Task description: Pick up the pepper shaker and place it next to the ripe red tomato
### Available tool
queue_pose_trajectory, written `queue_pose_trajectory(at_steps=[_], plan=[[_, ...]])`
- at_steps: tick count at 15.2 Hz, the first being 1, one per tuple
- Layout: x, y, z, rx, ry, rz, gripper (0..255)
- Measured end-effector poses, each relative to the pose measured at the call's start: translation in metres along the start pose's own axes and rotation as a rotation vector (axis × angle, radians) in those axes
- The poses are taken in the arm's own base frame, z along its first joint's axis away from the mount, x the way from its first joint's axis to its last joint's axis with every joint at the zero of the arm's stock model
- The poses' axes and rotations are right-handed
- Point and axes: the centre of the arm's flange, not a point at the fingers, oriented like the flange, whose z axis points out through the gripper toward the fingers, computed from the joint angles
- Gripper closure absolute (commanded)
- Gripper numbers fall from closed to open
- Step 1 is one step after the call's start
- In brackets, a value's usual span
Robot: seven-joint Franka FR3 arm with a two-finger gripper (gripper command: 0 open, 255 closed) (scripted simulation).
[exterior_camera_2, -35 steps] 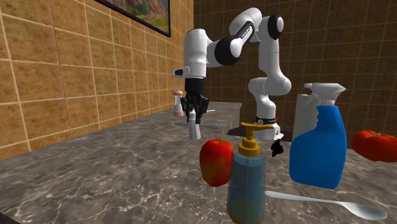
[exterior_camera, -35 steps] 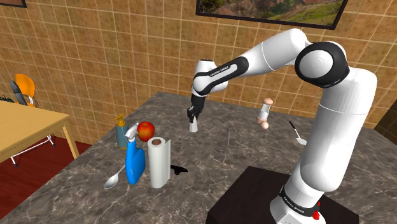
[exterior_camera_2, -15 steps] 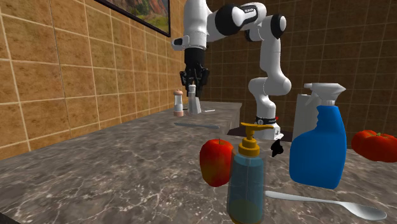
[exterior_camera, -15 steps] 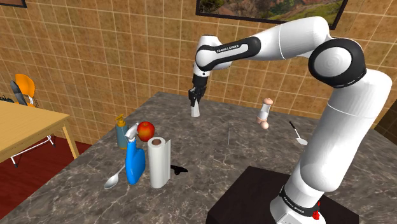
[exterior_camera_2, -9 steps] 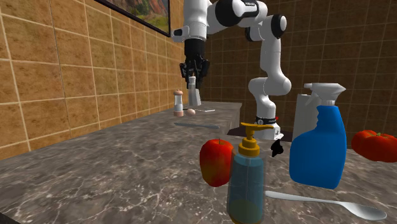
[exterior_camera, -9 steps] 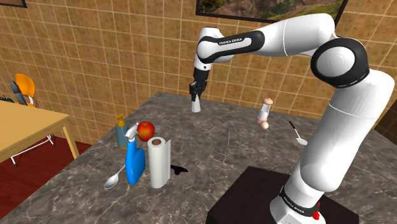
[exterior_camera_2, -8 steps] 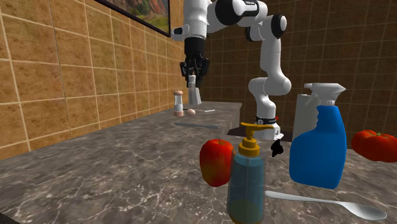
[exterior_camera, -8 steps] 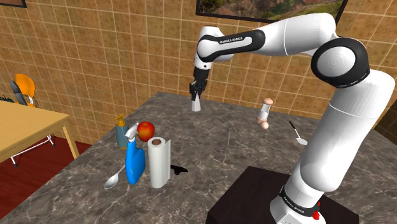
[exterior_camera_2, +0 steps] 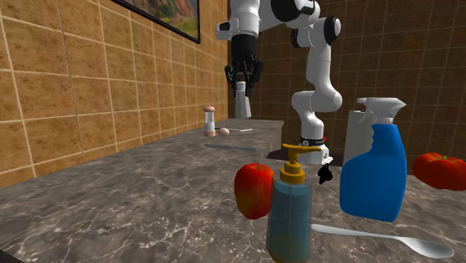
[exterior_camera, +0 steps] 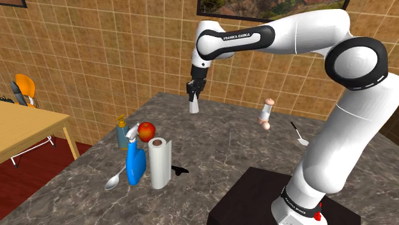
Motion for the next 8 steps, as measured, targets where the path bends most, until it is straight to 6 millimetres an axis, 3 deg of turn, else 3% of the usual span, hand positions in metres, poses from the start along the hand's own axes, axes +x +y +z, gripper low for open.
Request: queue_pose_trajectory(at_steps=[8], plan=[[-0.019, -0.101, 0.003, 0.0, 0.0, 0.0, 255]])
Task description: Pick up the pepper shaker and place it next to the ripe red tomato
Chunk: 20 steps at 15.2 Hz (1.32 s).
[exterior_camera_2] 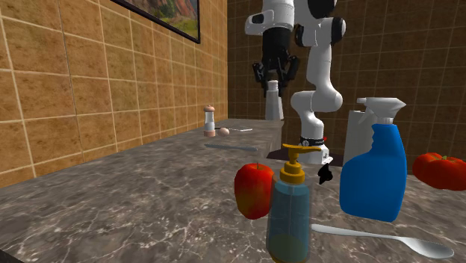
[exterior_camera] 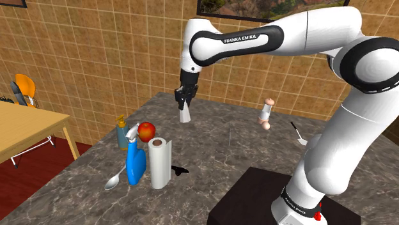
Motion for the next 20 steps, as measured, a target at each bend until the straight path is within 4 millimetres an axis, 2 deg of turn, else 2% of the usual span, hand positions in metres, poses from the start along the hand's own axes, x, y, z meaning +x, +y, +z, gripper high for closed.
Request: queue_pose_trajectory(at_steps=[20], plan=[[-0.062, -0.258, 0.005, 0.0, 0.0, 0.0, 255]])
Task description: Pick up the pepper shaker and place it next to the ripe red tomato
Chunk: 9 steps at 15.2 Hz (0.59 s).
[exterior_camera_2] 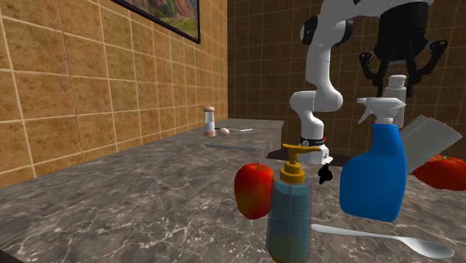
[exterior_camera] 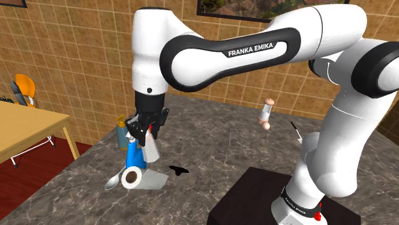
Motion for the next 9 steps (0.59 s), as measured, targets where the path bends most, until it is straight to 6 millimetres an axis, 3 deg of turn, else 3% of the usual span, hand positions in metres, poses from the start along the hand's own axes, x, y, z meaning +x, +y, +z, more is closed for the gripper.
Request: queue_pose_trajectory(at_steps=[9], plan=[[-0.025, -0.113, 0.004, 0.0, 0.0, -0.001, 255]])
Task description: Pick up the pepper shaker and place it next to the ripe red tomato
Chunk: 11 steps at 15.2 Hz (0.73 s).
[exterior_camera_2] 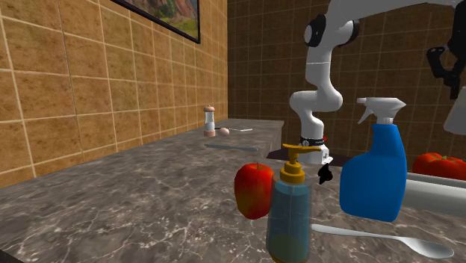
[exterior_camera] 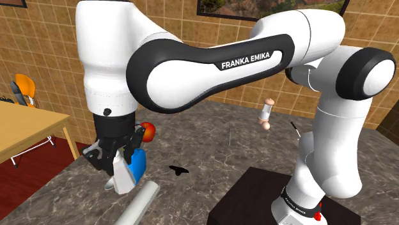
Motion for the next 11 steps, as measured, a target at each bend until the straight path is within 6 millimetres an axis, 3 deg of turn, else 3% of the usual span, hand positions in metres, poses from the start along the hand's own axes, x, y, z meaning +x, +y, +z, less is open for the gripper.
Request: queue_pose_trajectory(at_steps=[7, 11], plan=[[-0.02, -0.09, 0.001, 0.0, 0.0, 0.0, 255], [-0.025, -0.102, 0.017, -0.001, 0.0, 0.002, 255]])
